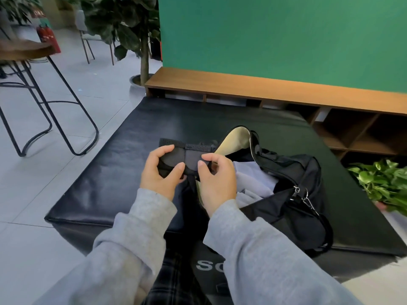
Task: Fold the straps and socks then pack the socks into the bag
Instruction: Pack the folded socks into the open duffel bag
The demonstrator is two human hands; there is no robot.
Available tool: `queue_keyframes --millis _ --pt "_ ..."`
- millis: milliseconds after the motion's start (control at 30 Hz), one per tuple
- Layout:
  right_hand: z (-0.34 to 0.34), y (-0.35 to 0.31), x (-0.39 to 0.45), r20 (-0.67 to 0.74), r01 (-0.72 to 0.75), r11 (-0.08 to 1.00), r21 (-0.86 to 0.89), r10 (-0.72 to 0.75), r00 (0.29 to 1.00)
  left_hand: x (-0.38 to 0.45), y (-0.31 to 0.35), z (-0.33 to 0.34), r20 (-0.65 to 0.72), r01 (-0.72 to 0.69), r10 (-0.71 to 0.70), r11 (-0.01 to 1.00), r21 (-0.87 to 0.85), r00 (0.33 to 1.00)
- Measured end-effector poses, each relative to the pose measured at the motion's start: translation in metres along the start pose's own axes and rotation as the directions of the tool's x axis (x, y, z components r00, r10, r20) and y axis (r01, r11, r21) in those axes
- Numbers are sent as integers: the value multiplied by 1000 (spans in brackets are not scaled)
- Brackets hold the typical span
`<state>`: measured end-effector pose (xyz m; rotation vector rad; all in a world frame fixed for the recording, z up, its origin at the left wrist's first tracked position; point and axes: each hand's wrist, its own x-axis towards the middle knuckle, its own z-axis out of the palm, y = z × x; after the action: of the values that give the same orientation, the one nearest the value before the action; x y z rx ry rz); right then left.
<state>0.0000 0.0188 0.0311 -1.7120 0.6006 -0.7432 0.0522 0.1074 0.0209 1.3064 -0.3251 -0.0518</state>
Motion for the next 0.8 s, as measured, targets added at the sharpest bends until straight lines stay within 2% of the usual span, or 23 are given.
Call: queue_keyframes --millis 167,433,567,800 --pt "-21 12 12 -27 -64 998 -16 64 998 -1 -6 19 88 34 -35 999 20 996" --pt "-56 34 33 1 -135 979 -152 137 991 0 -18 23 190 53 -89 981 187 978" --pt "-55 43 42 14 -136 966 -221 143 990 1 -16 24 218 -4 -61 959 284 974" --pt "-33 55 47 79 -109 940 -323 141 987 4 -22 16 236 5 -95 934 356 967"
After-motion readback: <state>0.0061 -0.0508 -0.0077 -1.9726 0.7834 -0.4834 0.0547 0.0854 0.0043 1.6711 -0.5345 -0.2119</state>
